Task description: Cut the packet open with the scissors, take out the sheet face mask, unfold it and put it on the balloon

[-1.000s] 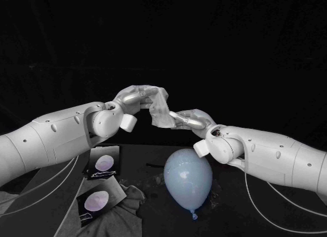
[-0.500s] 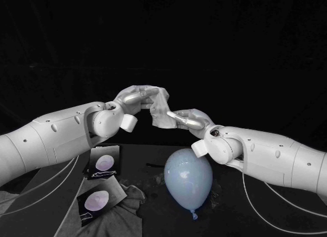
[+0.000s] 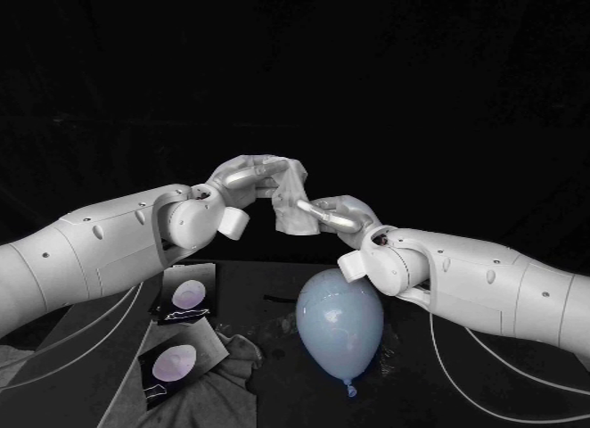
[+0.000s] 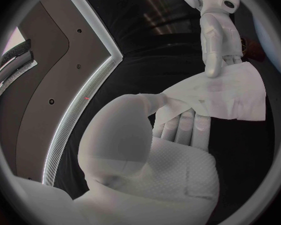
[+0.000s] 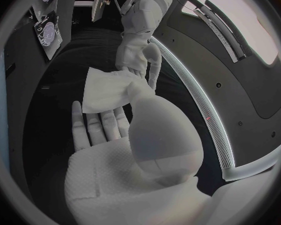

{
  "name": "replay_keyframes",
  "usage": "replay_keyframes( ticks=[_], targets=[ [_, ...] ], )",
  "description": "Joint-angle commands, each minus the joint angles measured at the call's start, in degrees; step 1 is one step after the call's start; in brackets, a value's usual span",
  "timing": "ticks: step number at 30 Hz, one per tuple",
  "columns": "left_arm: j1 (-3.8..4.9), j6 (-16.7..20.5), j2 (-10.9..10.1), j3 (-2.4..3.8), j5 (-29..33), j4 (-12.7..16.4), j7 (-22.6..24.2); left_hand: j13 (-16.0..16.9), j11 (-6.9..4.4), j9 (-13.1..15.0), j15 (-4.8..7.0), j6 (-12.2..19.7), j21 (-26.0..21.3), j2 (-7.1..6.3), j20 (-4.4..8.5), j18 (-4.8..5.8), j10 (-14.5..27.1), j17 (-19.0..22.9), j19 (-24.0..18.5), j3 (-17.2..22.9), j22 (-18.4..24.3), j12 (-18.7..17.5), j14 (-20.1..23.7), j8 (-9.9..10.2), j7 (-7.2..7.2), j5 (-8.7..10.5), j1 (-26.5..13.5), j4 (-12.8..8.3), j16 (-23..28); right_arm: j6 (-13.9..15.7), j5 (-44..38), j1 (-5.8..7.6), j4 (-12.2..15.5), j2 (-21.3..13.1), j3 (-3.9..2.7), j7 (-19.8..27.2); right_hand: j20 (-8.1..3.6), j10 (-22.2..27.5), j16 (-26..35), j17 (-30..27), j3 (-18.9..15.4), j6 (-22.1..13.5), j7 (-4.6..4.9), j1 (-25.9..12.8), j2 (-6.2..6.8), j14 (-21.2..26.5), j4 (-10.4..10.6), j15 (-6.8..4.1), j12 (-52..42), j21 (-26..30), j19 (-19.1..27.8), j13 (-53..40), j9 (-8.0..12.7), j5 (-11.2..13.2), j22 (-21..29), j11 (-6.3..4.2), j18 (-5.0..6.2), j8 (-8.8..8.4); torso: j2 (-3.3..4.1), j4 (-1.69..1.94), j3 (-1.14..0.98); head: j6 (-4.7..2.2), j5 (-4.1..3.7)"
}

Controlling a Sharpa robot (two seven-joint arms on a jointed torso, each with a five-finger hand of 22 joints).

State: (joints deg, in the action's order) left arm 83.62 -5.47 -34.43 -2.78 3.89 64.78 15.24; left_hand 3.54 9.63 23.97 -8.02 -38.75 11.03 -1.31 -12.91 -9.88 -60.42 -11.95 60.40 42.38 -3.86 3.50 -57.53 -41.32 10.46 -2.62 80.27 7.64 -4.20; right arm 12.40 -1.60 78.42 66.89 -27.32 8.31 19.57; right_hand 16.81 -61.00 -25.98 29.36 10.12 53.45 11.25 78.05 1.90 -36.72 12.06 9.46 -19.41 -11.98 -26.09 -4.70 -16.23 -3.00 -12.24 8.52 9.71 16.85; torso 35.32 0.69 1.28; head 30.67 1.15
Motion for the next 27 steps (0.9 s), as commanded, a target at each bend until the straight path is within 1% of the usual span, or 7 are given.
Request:
replay_keyframes(
  ticks=[1,6,8,11,14,19,27],
  targets=[
    [0.13,-0.8,0.2,0.09,-0.1,0.2,0.3,0.1,0.07,7.3,0.27,-0.3,-0.4,0.35,0.1,-0.67,-0.5,0.1,0.4,0.3,0.1,0.1,-0.2,-0.4,1.75,-0.17,0.0,0.1,0.0,3.1,0.4,0.0,-0.1,0.3,-0.04,1.3,0.0,-0.9,-0.4,-0.1,0.3,0.8,-0.2,0.5,-0.15,-0.9,0.3,-0.13,-0.4,-0.5,-0.9,0.0,-0.1,0.2,-0.2,-0.12,0.62,0.6,-0.01,-0.01,0.0,0.02,0.02],
    [0.13,-0.8,0.2,0.09,-0.1,0.3,0.3,0.1,0.07,7.3,0.27,-0.3,-0.4,0.35,0.1,-0.67,-0.5,0.1,0.4,0.3,0.1,0.1,-0.2,-0.4,1.75,-0.17,0.0,0.1,0.0,4.3,0.4,0.0,0.0,0.5,-0.05,1.5,-0.09,-2.8,-0.9,-0.2,1.8,2.2,-1.27,1.5,-1.34,-2.8,0.6,-0.8,-0.9,-0.8,-2.2,-0.1,-0.4,0.2,-0.2,-1.07,0.91,1.62,0.01,-0.04,-0.05,-0.01,0.04],
    [0.13,-0.8,0.2,0.09,-0.1,0.4,0.3,0.1,0.07,7.3,0.27,-0.3,-0.4,0.33,0.1,-0.67,-0.5,0.1,0.4,0.4,0.1,0.1,-0.2,-0.4,1.75,-0.17,0.0,0.1,0.0,4.7,0.4,0.0,0.0,0.5,-0.05,1.5,-0.22,-4.2,-1.2,-0.3,4.1,3.1,-2.1,3.6,-2.57,-4.0,-0.4,-1.31,-1.1,-1.1,-3.0,-0.1,-0.7,0.2,-0.2,-1.83,1.04,2.44,0.01,-0.05,-0.03,0.05,0.03],
    [0.13,-0.7,0.2,0.09,-0.1,0.4,0.3,0.1,0.06,7.3,0.27,-0.3,-0.4,0.33,0.1,-0.67,-0.5,0.1,0.4,0.4,0.1,0.1,-0.2,-0.5,1.75,-0.17,0.0,0.0,0.0,5.2,0.0,0.0,0.0,0.4,-0.05,1.5,-0.39,-5.7,-1.3,-0.4,7.0,3.8,-2.72,5.8,-2.86,-5.2,-2.2,-1.74,-1.2,-1.4,-4.0,0.0,-1.3,0.2,-0.2,-2.47,1.11,3.54,0.01,-0.08,-0.03,0.05,0.05],
    [0.13,-0.6,0.2,0.09,-0.1,0.3,0.3,0.1,0.06,7.4,0.27,-0.2,-0.4,0.32,0.1,-0.66,-0.5,0.1,0.4,0.4,0.1,0.1,-0.2,-0.5,1.75,-0.17,0.0,0.0,0.0,5.6,-0.3,0.0,0.1,0.4,-0.06,1.5,-0.58,-6.9,-0.9,-1.0,12.0,3.4,-2.58,7.4,-2.37,-6.5,-5.0,-1.89,-0.7,-1.6,-5.1,0.2,-2.2,0.2,-0.1,-2.61,1.1,4.92,0.0,-0.07,-0.05,0.06,0.06],
    [0.13,-0.4,0.2,0.09,-0.1,0.2,0.4,0.1,0.06,7.4,0.27,-0.2,-0.4,0.31,0.1,-0.66,-0.5,0.1,0.4,0.4,0.1,0.1,-0.2,-0.5,1.75,-0.17,-0.1,0.0,0.0,6.0,-1.4,0.0,0.2,0.2,-0.06,1.1,-0.62,-8.0,0.4,-2.3,20.3,2.3,-2.21,4.3,0.2,-8.1,-8.4,-1.8,0.2,-1.8,-6.1,0.3,-4.1,0.2,0.1,-2.53,1.06,7.49,-0.01,-0.06,-0.06,0.06,0.07],
    [0.13,0.1,0.2,0.09,-0.1,-0.3,0.8,0.1,0.06,7.4,0.27,-0.2,-0.5,0.31,0.09,-0.66,-0.6,0.1,0.4,0.4,0.1,0.1,-0.2,-0.5,1.75,-0.17,-0.1,0.0,0.0,6.1,-2.6,0.0,0.5,-0.5,-0.06,0.5,-0.59,-8.0,1.5,-3.2,25.1,1.2,-1.92,2.1,1.84,-9.0,-12.7,-1.74,0.6,-1.7,-6.5,0.0,-5.7,0.0,0.3,-2.47,1.03,9.43,0.02,-0.06,-0.03,0.03,0.04]
  ],
)
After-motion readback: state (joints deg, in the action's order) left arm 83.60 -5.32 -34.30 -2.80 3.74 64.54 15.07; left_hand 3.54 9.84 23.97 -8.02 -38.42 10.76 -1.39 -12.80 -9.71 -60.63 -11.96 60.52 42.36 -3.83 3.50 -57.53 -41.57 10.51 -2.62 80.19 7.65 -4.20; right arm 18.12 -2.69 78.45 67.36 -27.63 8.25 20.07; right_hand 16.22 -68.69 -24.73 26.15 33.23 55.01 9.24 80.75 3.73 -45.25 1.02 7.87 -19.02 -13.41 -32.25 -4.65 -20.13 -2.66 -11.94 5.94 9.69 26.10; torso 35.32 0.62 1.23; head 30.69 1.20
